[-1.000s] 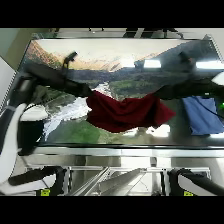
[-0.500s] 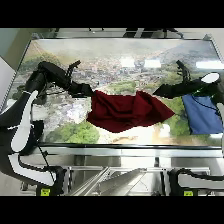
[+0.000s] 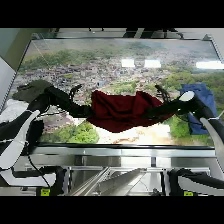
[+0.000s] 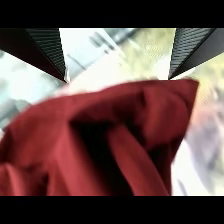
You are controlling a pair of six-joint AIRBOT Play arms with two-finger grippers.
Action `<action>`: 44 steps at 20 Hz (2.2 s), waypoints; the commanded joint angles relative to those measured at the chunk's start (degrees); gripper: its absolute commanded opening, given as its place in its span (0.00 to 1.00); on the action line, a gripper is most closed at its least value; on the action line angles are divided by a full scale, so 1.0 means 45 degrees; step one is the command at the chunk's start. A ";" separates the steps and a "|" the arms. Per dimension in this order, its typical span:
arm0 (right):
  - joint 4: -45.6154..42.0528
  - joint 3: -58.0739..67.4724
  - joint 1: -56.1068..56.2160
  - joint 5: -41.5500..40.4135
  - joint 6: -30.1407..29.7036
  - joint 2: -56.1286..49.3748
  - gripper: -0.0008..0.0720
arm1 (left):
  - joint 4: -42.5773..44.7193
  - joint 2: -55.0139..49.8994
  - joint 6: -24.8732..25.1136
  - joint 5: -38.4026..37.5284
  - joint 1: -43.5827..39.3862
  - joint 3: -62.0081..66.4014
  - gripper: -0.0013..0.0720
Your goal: Fold the shirts.
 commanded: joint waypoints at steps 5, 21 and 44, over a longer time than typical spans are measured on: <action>0.1588 -0.0568 0.2463 -0.2628 -0.0019 -0.1506 0.61 | 0.0010 -0.1486 0.0296 -0.1190 -0.1103 0.1088 0.68; 0.2346 -0.0097 0.2327 -0.2385 -0.1209 -0.1559 0.03 | -0.0015 -0.1846 0.0529 -0.0223 -0.1146 0.1549 0.04; 0.1141 0.8694 0.0636 0.0087 -0.1321 0.6737 0.03 | 0.0112 0.6285 -0.0947 0.0340 -0.1768 1.2546 0.04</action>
